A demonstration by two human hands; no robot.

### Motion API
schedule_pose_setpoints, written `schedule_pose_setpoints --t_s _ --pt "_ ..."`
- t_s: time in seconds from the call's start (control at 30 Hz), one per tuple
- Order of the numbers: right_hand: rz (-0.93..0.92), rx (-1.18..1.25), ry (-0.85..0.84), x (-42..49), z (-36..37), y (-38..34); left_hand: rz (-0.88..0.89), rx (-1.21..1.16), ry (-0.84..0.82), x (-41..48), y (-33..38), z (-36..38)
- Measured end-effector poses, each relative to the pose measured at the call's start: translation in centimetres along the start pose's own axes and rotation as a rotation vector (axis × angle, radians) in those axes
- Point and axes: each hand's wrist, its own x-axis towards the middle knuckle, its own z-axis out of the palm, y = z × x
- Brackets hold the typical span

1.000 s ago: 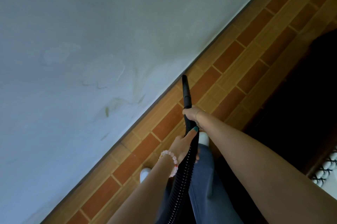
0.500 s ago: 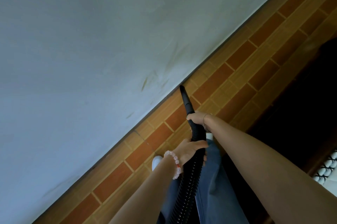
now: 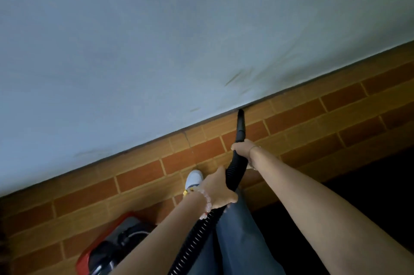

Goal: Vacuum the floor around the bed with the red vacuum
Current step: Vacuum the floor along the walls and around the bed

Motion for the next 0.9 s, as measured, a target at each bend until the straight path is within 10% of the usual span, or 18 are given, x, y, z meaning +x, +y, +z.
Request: schedule_pose_setpoints --t_s 0.57,0.9 --pt "-0.147 -0.608 0.056 -1.5 11.9 0.5 -0.004 -0.508 0.336 -3.8 -10.9 4.2" --pt "-0.11 -0.266 -0.02 -2.8 18.0 -0.6 0.009 -0.534 0.482 -4.7 -16.4 1.5"
